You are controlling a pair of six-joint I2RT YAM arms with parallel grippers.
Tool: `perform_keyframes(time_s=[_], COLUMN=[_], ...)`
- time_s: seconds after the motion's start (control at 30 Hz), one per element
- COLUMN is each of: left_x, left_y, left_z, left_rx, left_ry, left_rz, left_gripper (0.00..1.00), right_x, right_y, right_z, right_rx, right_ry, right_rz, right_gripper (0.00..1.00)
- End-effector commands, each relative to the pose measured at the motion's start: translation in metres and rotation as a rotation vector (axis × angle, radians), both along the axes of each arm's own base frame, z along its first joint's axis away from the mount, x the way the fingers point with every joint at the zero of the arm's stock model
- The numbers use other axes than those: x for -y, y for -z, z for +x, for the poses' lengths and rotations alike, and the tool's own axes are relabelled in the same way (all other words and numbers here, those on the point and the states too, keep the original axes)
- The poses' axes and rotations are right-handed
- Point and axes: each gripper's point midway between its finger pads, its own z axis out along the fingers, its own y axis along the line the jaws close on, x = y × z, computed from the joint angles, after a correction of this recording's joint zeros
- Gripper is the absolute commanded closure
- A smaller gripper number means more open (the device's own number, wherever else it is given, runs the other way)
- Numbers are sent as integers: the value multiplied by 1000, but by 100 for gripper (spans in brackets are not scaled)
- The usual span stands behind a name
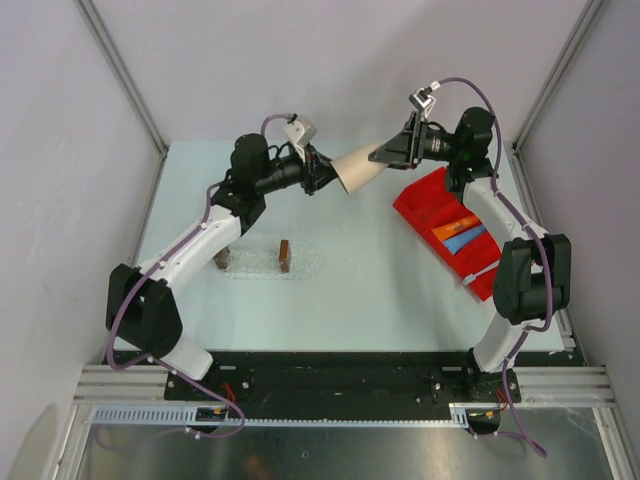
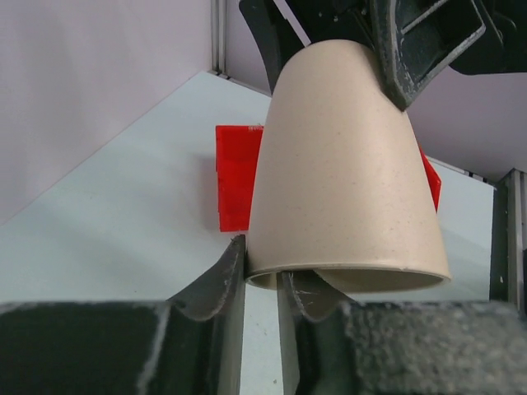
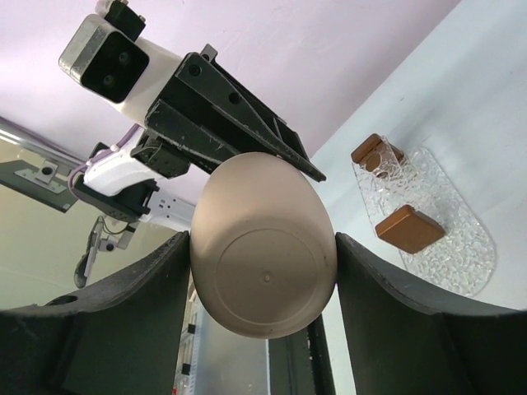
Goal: Prepare toiletry sets of a toothbrush and toothpaste on the tray
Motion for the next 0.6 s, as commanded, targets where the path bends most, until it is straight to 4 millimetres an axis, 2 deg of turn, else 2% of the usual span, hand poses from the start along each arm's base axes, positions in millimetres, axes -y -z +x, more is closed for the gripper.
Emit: perform_keyframes(time_s=[0.0, 0.17, 0.2, 0.3, 0.4, 0.43, 0.57], left_x=[13, 11, 11, 9, 5, 1, -11], left_y=[-28, -30, -30, -32, -36, -37, -42], left_z=[-26, -32, -32, -34, -37, -36, -34], left_rx=[47, 38, 38, 34, 40, 34, 30], left_ry=[122, 132, 132, 132, 132, 132, 107], left_rz=[-74, -80, -82, -86, -91, -93, -102], left_gripper=[85, 100, 100, 100, 100, 100, 100], right_x=[-8, -10, -11, -11, -9, -9, -6], right_y=[-11, -6, -5, -2, 2, 4, 5], right_z=[-17, -19, -19, -19, -21, -20, -19], right_rx=[86, 80, 78, 80, 83, 90, 104], right_ry=[-31, -33, -35, -35, -34, -31, -9], right_rz=[6, -4, -6, -11, -21, -28, -41], right_gripper=[86, 83, 82, 72, 59, 51, 43])
